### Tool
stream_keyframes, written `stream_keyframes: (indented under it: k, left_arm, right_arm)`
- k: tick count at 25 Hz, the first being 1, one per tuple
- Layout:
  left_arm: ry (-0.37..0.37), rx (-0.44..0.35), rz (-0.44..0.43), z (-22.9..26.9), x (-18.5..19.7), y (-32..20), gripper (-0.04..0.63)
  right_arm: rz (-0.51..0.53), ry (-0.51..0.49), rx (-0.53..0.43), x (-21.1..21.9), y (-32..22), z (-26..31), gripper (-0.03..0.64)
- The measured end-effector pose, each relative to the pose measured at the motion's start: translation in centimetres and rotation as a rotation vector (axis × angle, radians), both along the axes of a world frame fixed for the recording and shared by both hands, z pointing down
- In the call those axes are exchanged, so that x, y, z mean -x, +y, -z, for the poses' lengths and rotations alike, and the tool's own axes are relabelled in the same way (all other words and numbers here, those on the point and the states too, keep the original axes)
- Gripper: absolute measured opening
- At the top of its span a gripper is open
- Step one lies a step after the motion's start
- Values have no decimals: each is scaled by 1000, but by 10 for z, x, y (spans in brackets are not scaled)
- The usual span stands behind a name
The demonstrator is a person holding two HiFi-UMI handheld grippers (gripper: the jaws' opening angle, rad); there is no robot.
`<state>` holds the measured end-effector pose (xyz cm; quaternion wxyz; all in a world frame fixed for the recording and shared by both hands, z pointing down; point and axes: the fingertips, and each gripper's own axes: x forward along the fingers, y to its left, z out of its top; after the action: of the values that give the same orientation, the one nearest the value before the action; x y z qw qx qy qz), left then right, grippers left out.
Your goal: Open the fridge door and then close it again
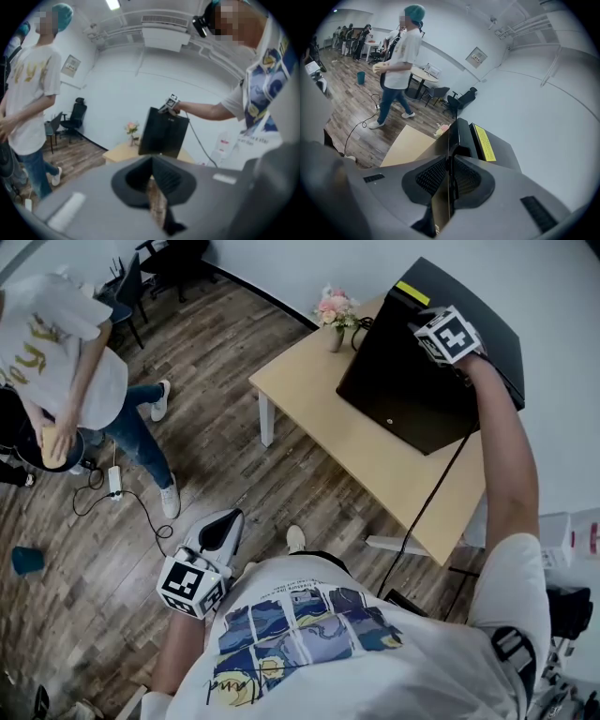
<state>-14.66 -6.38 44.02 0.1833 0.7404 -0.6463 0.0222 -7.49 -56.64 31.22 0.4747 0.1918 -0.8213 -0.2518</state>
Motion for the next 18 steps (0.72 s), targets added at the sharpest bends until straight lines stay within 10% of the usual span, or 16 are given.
stream_keyframes:
  k: [18]
  left_arm:
    - [4,7,14,-5,13,19,8]
  right_arm:
    - [-27,-27,-2,3,1,0,48]
